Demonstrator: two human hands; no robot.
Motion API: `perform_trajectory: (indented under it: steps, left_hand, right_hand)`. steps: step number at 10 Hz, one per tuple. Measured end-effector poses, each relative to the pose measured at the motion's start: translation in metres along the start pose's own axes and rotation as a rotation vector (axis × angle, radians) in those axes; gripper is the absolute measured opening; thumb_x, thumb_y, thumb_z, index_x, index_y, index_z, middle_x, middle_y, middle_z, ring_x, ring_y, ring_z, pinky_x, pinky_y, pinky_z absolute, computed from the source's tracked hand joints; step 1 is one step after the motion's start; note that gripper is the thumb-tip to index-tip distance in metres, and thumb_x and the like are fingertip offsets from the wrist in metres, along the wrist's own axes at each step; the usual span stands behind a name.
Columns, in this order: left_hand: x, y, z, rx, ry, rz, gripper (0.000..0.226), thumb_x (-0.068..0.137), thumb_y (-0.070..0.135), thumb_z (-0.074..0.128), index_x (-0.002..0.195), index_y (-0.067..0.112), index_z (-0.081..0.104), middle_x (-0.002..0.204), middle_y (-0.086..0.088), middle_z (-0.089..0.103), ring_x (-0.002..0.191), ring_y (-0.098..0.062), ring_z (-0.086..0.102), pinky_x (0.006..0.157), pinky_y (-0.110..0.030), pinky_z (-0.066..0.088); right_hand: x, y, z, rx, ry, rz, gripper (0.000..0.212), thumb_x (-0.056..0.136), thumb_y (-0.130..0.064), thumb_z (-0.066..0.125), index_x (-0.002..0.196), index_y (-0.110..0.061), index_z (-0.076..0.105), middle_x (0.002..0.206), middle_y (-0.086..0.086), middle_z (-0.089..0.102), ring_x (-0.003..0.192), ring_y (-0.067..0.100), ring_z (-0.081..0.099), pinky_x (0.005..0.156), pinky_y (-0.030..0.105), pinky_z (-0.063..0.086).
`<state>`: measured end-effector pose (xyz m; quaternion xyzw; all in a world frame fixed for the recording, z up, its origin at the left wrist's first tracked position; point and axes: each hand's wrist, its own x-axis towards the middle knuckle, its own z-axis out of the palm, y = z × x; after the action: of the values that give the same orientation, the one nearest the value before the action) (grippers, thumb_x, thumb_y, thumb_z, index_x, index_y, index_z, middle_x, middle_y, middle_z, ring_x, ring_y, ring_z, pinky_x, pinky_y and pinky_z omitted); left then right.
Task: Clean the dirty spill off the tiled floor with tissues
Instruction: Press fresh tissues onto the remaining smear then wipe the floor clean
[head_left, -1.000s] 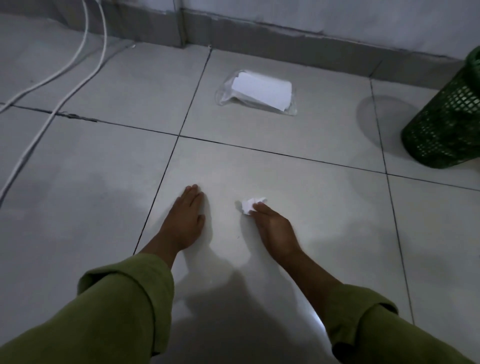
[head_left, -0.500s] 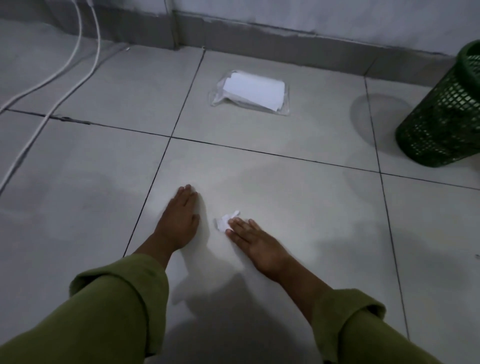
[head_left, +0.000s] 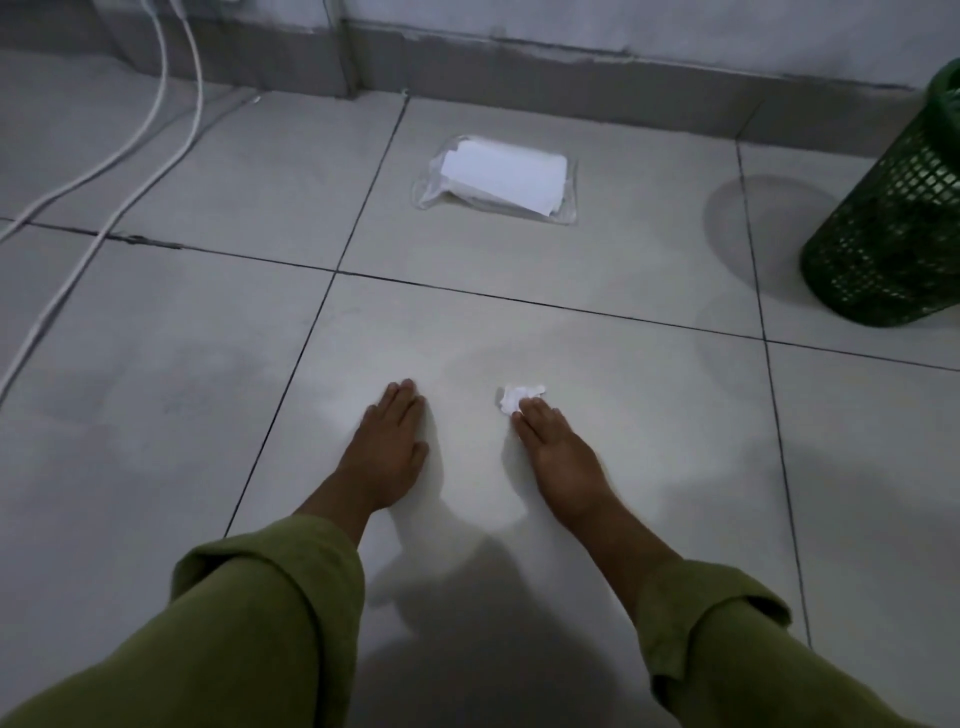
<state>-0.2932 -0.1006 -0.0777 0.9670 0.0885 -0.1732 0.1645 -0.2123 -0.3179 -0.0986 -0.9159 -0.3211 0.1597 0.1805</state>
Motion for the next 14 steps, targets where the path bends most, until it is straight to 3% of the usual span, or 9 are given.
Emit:
perform_trajectory:
  steps: [2,3,5,7,8,9,10,12,14]
  left_hand:
    - [-0.003,0.008,-0.001,0.001,-0.004,0.002,0.071,0.084,0.039,0.020,0.147,0.006,0.010,0.157,-0.011,-0.004,0.145,-0.025,-0.005,0.116,-0.040,0.007]
    - [0.003,0.018,-0.003,-0.020,-0.014,-0.007,0.060,0.096,0.028,0.034,0.147,0.006,0.010,0.157,-0.011,-0.005,0.145,-0.026,-0.006,0.116,-0.043,0.007]
    - [0.010,0.016,-0.003,0.017,-0.047,-0.066,0.061,0.097,0.028,0.036,0.148,0.011,0.005,0.157,-0.011,-0.009,0.144,-0.029,-0.007,0.115,-0.049,0.007]
    - [0.011,0.012,-0.004,0.009,-0.018,-0.031,0.060,0.098,0.027,0.035,0.148,0.013,0.005,0.157,-0.009,-0.010,0.144,-0.026,-0.009,0.116,-0.045,0.004]
    - [0.020,0.022,-0.006,-0.037,0.003,-0.013,0.059,0.097,0.027,0.036,0.148,0.015,0.007,0.157,-0.010,-0.008,0.144,-0.027,-0.009,0.115,-0.046,0.004]
    - [0.029,0.036,-0.009,-0.046,0.003,0.013,0.060,0.098,0.028,0.036,0.148,0.016,0.005,0.157,-0.010,-0.010,0.144,-0.027,-0.011,0.116,-0.046,0.003]
    - [0.036,0.048,-0.007,-0.038,-0.008,0.035,0.061,0.097,0.028,0.036,0.148,0.016,0.003,0.157,-0.009,-0.012,0.144,-0.026,-0.011,0.116,-0.045,0.003]
    - [0.043,0.071,0.000,-0.030,-0.031,0.052,0.063,0.097,0.028,0.037,0.148,0.012,0.004,0.157,-0.009,-0.012,0.144,-0.025,-0.012,0.116,-0.043,0.002]
    - [0.051,0.102,0.003,-0.057,-0.026,0.087,0.063,0.097,0.028,0.036,0.148,0.013,0.002,0.157,-0.008,-0.013,0.144,-0.024,-0.012,0.116,-0.042,0.000]
  right_hand:
    - [-0.026,0.023,-0.009,-0.014,0.119,-0.060,0.039,0.100,-0.027,0.037,0.138,-0.020,0.042,0.150,-0.004,0.035,0.139,0.008,0.026,0.101,0.005,0.009]
    - [-0.031,0.025,-0.016,-0.099,0.167,0.053,0.039,0.098,-0.036,0.041,0.135,-0.028,0.045,0.146,-0.011,0.040,0.135,0.006,0.034,0.100,0.010,0.019]
    - [0.000,0.018,-0.013,0.085,0.194,0.228,0.042,0.101,-0.018,0.032,0.143,-0.012,0.033,0.154,0.004,0.027,0.142,0.016,0.021,0.113,0.023,0.012]
    - [0.016,-0.003,-0.013,0.019,0.005,0.145,0.047,0.099,-0.005,0.023,0.146,-0.004,0.017,0.157,0.010,0.009,0.145,0.024,0.008,0.116,0.033,0.007]
    - [0.015,0.007,-0.017,-0.019,0.088,0.010,0.047,0.094,0.005,0.030,0.141,0.003,0.026,0.152,0.023,0.022,0.140,0.036,0.024,0.115,0.042,0.019]
    - [0.010,0.015,-0.027,-0.059,0.019,0.063,0.048,0.096,0.003,0.033,0.143,-0.002,0.025,0.153,0.019,0.020,0.142,0.033,0.021,0.115,0.039,0.018]
    - [0.000,0.027,-0.028,-0.019,0.057,0.056,0.051,0.084,0.006,0.057,0.133,0.001,0.044,0.143,0.021,0.041,0.129,0.038,0.043,0.102,0.043,0.041]
    - [-0.019,0.046,-0.049,0.013,0.026,0.206,0.044,0.102,-0.021,0.022,0.146,-0.014,0.023,0.157,-0.001,0.014,0.144,0.014,0.010,0.115,0.029,0.011]
    - [-0.037,0.073,-0.054,-0.069,0.085,0.120,0.044,0.103,-0.025,0.024,0.144,-0.013,0.028,0.154,0.003,0.025,0.142,0.018,0.022,0.115,0.032,0.018]
